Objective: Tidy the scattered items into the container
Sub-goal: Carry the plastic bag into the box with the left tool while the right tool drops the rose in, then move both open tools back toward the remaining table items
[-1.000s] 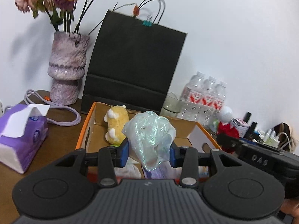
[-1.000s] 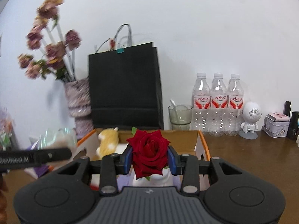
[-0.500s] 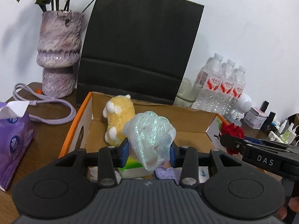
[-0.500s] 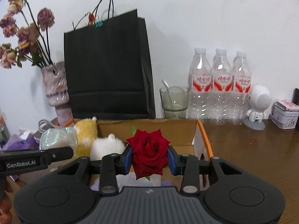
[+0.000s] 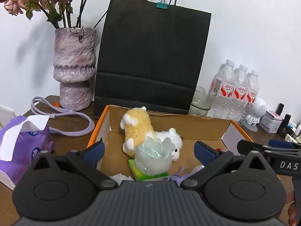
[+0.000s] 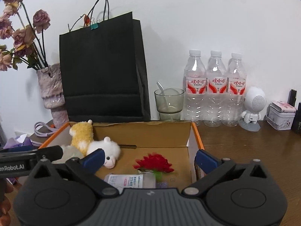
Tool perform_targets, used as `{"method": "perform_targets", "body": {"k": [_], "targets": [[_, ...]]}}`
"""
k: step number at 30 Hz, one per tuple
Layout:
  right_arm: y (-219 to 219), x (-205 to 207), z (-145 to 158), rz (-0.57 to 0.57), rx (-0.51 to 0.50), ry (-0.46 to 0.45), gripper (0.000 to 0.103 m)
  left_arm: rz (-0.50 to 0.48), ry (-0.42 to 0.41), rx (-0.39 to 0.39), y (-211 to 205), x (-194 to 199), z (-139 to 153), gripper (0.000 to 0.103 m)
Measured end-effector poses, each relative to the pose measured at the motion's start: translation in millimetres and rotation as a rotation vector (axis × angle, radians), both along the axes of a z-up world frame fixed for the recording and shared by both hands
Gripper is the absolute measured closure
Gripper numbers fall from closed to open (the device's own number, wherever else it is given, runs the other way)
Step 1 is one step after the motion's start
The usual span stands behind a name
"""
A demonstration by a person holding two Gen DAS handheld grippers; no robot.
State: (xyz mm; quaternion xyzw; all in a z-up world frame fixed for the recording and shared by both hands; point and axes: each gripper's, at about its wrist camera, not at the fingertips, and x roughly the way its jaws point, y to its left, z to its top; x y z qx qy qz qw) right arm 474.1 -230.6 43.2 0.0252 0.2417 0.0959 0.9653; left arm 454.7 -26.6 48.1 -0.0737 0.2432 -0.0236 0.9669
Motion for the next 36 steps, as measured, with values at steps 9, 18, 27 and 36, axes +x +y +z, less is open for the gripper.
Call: {"method": "perform_targets", "body": {"k": [9, 18, 27, 36], "targets": [[3, -5, 5, 0.019, -0.007, -0.014, 0.0, -0.013, 0.009, 0.004, -2, 0, -2, 0.0], [2, -10, 9, 0.028, -0.002, -0.01, 0.0, -0.002, -0.011, -0.032, 5, -11, 7, 0.0], [2, -46, 15, 0.039, -0.041, -0.033, 0.0, -0.026, -0.041, -0.032, 11, -52, 20, 0.0], [-10, -119, 5, 0.05, -0.124, -0.028, 0.0, -0.127, -0.032, 0.068, 7, -125, 9, 0.0]]}}
